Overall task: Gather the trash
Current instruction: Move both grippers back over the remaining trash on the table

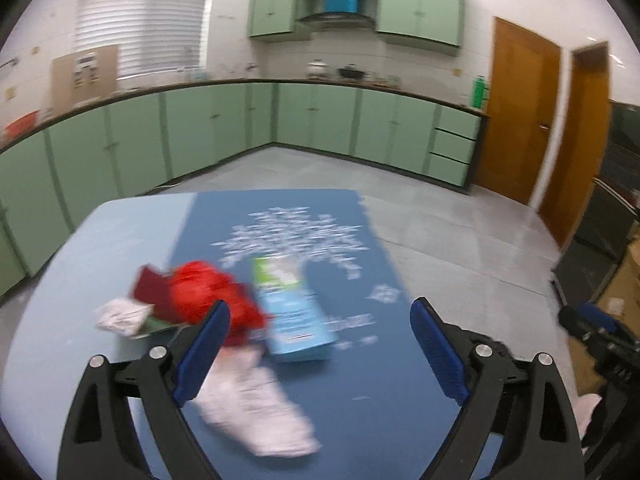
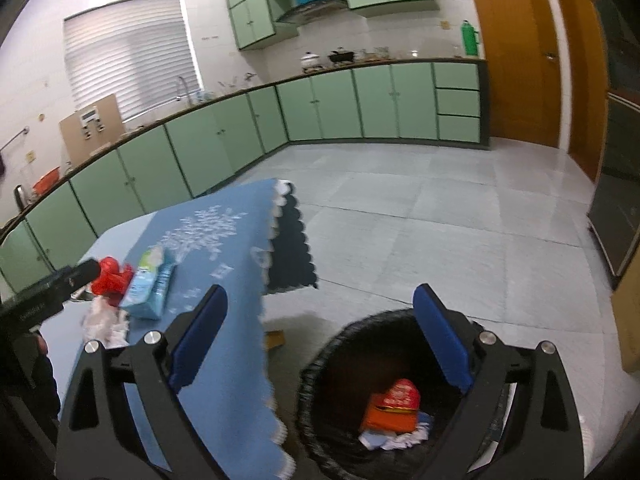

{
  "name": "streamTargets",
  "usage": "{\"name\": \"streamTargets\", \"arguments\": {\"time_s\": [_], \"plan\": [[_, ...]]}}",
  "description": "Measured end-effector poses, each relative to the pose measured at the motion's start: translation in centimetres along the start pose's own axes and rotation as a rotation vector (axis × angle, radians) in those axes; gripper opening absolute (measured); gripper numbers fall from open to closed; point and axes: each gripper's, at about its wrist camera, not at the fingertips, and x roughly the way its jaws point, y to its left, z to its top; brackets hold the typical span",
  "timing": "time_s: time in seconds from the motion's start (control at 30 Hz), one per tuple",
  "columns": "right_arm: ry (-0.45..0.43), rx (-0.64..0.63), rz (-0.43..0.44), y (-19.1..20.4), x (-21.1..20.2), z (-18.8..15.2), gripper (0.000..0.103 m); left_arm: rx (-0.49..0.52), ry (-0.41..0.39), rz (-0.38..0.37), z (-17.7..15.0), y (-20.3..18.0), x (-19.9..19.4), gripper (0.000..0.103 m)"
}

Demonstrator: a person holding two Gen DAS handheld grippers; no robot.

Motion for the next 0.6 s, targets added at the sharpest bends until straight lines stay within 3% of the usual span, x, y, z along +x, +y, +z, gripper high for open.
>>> {"name": "streamTargets", "arguments": {"time_s": [0.23, 0.6], "plan": [[-0.018, -0.062, 0.069, 4.8, 1.5, -0.2, 0.091, -0.031, 0.021, 0.108, -2.0, 4.5, -0.6, 0.090], [0.000, -0.108, 0.105, 8.2, 3.3, -1.2, 0.091, -0.071, 0.070, 0.133, -4.3, 6.5, -0.8, 0.090]]}}
